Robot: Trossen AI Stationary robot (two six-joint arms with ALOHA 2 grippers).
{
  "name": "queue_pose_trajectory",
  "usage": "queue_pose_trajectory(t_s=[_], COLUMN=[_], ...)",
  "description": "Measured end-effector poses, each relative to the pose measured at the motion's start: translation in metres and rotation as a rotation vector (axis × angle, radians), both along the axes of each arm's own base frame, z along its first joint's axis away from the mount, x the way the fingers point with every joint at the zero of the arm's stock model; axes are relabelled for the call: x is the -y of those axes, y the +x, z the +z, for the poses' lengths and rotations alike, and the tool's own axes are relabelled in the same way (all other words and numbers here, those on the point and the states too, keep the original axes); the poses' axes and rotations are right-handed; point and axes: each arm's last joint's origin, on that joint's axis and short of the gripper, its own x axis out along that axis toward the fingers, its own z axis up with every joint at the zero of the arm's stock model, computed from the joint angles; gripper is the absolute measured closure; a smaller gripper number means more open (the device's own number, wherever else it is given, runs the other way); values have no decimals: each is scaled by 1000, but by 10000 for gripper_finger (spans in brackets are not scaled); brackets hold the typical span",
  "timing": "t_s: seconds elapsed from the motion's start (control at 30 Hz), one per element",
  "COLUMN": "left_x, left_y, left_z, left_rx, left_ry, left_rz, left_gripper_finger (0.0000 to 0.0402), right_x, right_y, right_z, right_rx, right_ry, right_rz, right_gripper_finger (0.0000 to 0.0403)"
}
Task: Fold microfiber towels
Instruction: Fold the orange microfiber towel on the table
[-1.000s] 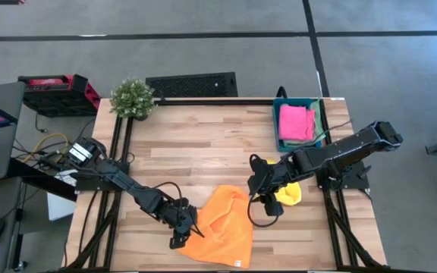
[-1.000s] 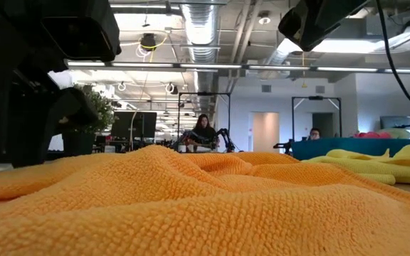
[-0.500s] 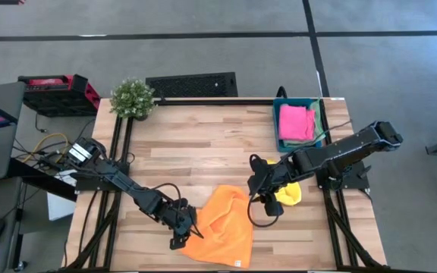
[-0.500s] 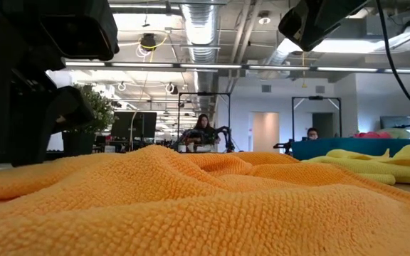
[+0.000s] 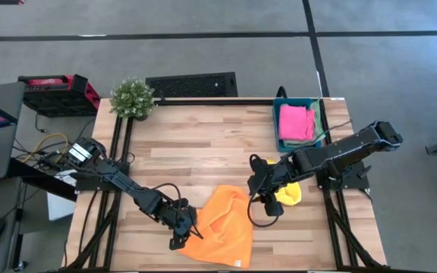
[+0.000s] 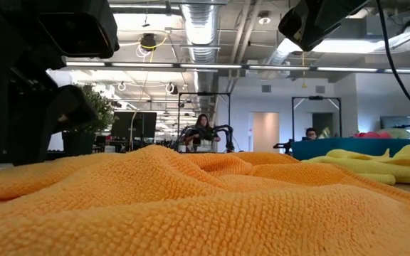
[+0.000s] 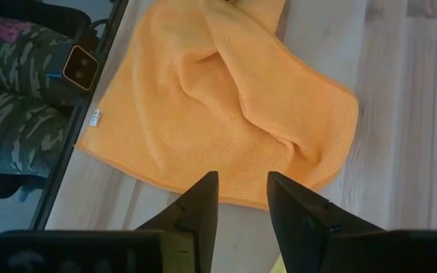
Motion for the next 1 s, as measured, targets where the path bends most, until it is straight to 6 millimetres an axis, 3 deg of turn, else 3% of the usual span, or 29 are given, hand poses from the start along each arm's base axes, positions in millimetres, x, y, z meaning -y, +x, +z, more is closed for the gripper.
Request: queue_pose_trajectory(t_s=[0.17, 0.6, 1.0], left_x=[-1, -1, -1], left_y=[0, 0, 0], left_z=[0, 0, 0], left_rx=[11, 2, -6], left_ry=[25, 14, 2], left_rz=[-5, 26, 51], left_gripper_finger=[267, 397, 350], right_x=[0, 0, 0], right_y=[0, 0, 0], right_z=[0, 0, 0], right_rx=[0, 0, 0], right_ry=[0, 0, 0], right_rz=[0, 0, 0], right_gripper_finger=[266, 269, 268])
